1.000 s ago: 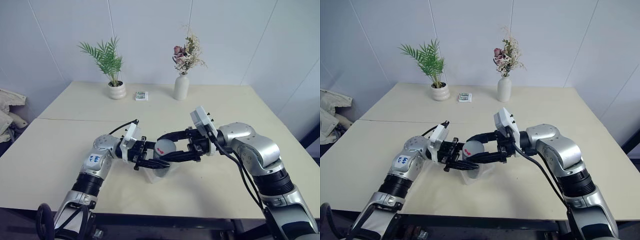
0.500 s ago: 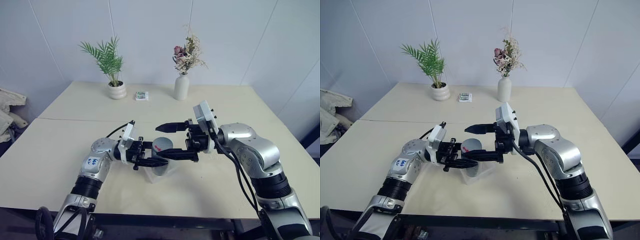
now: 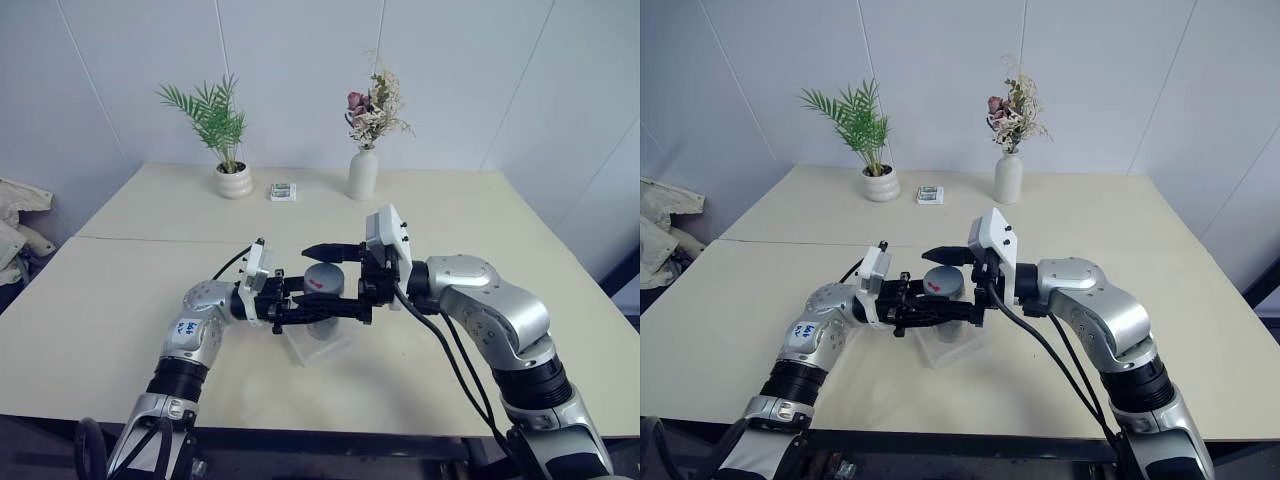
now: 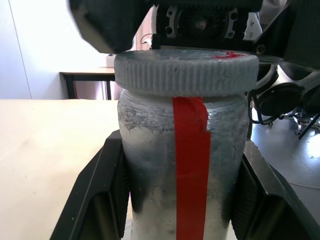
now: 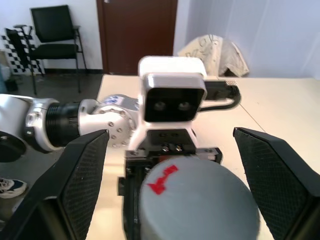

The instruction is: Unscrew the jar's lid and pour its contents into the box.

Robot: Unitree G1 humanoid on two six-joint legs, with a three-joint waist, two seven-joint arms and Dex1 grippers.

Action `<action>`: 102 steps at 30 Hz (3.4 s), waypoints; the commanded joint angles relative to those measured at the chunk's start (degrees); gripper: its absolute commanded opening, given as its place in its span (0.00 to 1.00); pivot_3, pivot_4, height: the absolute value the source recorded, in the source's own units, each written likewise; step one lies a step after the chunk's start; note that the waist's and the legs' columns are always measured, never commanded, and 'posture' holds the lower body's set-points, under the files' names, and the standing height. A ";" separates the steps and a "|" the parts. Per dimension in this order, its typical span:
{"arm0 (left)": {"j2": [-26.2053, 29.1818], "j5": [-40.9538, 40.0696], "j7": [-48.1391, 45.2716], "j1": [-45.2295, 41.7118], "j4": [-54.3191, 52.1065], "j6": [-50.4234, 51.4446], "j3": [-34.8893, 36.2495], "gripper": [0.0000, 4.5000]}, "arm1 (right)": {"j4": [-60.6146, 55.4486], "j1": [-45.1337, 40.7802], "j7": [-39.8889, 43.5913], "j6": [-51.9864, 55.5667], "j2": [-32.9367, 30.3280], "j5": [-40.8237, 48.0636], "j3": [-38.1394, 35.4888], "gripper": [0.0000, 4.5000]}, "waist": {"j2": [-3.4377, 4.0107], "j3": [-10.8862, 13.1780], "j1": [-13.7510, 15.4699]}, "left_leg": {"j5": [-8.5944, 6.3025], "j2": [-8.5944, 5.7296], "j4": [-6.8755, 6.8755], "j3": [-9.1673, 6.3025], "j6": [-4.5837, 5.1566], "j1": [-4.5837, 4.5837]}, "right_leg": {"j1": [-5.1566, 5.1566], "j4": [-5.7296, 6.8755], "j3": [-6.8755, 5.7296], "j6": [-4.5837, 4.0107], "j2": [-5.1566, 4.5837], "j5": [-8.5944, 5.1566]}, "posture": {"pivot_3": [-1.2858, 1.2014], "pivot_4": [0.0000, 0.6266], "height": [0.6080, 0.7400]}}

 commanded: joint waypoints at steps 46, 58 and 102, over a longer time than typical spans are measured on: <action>0.58 -0.48 1.19 1.08 -3.37 -0.05 1.35 0.47 | -5.35 6.40 -3.37 7.15 -7.68 13.97 -14.36 0.93 | 0.00 0.01 -0.20 | -0.01 0.05 0.01 0.17 0.01 0.02 | -0.04 0.00 0.17 0.02 0.05 0.02 | 0.52 0.24 1.00; 0.01 -0.39 0.75 0.58 -2.99 0.17 0.73 0.47 | -3.52 -0.15 -7.55 6.75 -0.30 7.07 -3.14 0.93 | 0.00 0.01 0.04 | -0.01 0.05 0.06 0.16 0.01 -0.02 | -0.09 0.00 0.16 0.03 0.04 0.04 | 0.52 0.24 1.00; 0.12 -0.16 0.44 0.45 -2.08 -0.44 0.98 0.47 | -2.41 3.98 -6.26 7.31 -9.34 7.08 -11.31 0.93 | 0.00 0.01 -0.06 | -0.02 0.06 0.07 0.27 0.02 -0.07 | -0.21 0.05 0.22 0.02 0.04 0.05 | 0.52 0.24 1.00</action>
